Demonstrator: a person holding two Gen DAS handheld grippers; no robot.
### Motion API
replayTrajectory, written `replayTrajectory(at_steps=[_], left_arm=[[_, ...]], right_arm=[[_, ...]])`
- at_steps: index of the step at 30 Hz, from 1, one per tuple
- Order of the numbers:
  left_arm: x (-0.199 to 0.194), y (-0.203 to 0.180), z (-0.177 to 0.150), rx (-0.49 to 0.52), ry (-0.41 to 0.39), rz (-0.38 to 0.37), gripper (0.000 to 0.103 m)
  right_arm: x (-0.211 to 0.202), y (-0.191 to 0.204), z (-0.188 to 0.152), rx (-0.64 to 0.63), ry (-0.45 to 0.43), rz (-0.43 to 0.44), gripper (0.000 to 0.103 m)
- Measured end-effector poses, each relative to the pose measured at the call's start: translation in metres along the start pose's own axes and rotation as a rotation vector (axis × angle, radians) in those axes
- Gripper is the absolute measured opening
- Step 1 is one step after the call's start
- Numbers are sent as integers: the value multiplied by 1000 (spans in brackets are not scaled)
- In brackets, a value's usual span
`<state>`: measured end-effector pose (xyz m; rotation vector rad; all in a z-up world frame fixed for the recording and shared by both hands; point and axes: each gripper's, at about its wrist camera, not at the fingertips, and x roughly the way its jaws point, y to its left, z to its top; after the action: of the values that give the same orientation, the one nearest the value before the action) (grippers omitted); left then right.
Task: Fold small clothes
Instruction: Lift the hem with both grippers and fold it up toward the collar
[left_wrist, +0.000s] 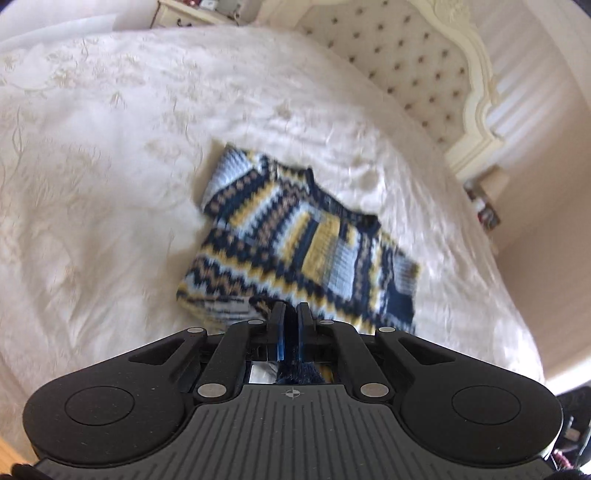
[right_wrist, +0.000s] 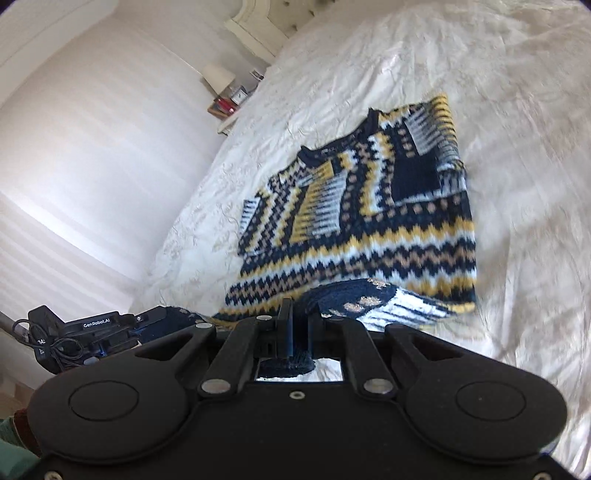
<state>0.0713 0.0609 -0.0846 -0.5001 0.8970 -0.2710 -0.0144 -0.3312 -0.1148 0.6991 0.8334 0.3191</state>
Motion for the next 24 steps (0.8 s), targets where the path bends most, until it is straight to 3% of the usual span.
replayTrajectory(at_steps=[5,12,20,23,24], left_arm=[[15,-12,29,-15,-70,21,5],[43,-15,65,-11,-95,10,1],[88,-6,116,73,-43,-25,2],[109,-1,121,164,22,-5,18],[117,2,121,192,56,-6,30]], right_arm=[[17,-1,42,-29,-22,27,14],[40,-13,79,28,-68,25,14],[78,-17,100,96,-101,-80,14],[91,-20,103,114,-93,-121,14],[94,-21,104,116,-88,-133,14]])
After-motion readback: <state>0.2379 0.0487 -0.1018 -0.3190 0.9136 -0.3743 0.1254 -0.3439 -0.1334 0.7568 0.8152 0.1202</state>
